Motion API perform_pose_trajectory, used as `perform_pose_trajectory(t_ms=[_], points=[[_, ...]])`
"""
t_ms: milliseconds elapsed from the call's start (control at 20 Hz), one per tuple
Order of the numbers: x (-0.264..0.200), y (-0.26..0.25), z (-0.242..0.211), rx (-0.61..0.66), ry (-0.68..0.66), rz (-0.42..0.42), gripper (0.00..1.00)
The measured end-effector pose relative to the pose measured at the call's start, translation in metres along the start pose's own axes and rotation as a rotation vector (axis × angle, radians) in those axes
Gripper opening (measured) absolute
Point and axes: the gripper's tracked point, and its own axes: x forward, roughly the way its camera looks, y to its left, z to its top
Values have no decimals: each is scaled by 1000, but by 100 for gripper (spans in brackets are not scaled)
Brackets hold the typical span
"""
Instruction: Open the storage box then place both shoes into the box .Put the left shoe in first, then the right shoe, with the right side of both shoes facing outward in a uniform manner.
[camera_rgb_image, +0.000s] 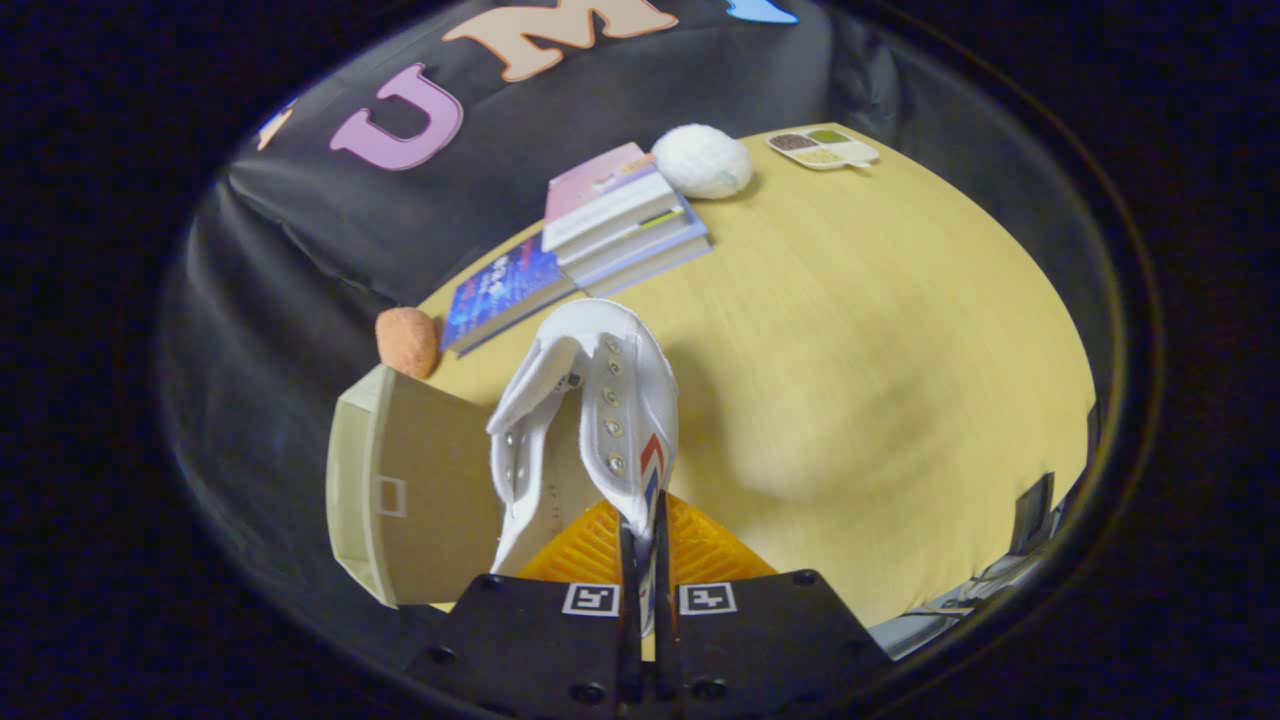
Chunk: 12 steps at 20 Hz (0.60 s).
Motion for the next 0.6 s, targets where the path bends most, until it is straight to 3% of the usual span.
perform_pose_trajectory(t_ms=[200,400,600], points=[[-21,87,18,-64,-53,102,7],[-29,165,6,-92,-44,193,8],[-14,209,-23,-100,-19,202,7]])
